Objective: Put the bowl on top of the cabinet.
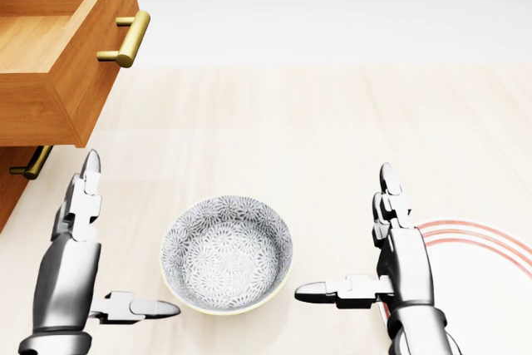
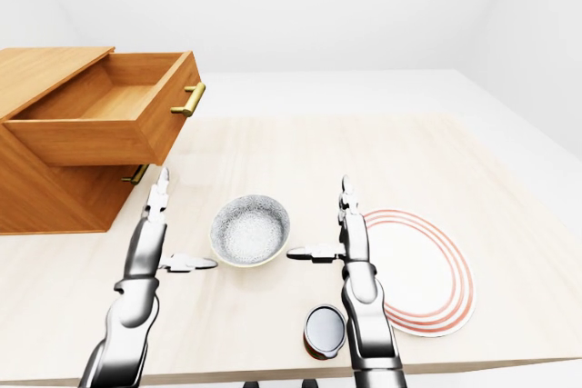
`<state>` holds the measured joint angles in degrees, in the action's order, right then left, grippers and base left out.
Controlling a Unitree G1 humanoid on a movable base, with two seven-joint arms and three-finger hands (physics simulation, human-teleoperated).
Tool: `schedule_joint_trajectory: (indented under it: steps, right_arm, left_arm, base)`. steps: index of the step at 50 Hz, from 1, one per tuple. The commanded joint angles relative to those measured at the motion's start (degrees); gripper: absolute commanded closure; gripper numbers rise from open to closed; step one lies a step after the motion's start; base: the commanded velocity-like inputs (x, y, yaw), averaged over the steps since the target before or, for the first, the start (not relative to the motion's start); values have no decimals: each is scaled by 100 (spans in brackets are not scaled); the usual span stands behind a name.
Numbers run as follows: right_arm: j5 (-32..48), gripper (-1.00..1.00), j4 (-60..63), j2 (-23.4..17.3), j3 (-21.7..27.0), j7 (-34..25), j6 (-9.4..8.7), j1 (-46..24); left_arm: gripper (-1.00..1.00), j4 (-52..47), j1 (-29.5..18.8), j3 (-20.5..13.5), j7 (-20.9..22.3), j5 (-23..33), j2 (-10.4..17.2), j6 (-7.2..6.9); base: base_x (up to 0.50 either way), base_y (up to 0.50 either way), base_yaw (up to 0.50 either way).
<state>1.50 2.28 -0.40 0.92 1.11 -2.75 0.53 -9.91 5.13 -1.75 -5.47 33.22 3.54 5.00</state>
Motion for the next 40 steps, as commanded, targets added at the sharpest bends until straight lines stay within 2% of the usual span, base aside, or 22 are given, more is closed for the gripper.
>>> schedule_joint_trajectory:
  steps: [1, 6, 12, 16, 28, 30, 33, 40]
  right_arm:
    - [-22, -100, -204, -8, 23, 14, 51, -85]
    - [-9, -100, -209, -10, 18, 28, 42, -90]
    - [13, -100, -237, -9, 13, 45, 58, -104]
    - [24, -100, -230, -7, 4, 46, 59, -100]
    - [24, -100, -198, -8, 7, 42, 53, -85]
    - [26, -100, -175, -6, 1, 39, 48, -67]
    - [29, -100, -155, -5, -4, 36, 39, -56]
    - [30, -100, -121, 0, -13, 32, 20, -43]
  left_arm:
    - [-100, -76, 161, 114, -531, 1056, 16, 0]
    - [-100, -97, 164, 141, -542, 1211, 17, 0]
    - [-100, 23, 242, 279, -844, 1673, 23, 0]
    - [-100, 310, 234, 435, -1264, 2106, 46, 0]
    - [-100, 618, 405, 872, -1901, 2788, 59, 0]
    - [-100, 707, 454, 986, -2267, 3137, 92, 0]
    - [-100, 696, 495, 1102, -2453, 3406, 121, 0]
    - [-100, 657, 548, 1265, -2453, 3576, 148, 0]
  base:
    - [0, 0, 0]
    - [0, 0, 0]
    - [0, 0, 0]
    - [0, 0, 0]
    - [0, 0, 0]
    - [0, 0, 0]
    - [0, 0, 0]
    - [0, 0, 0]
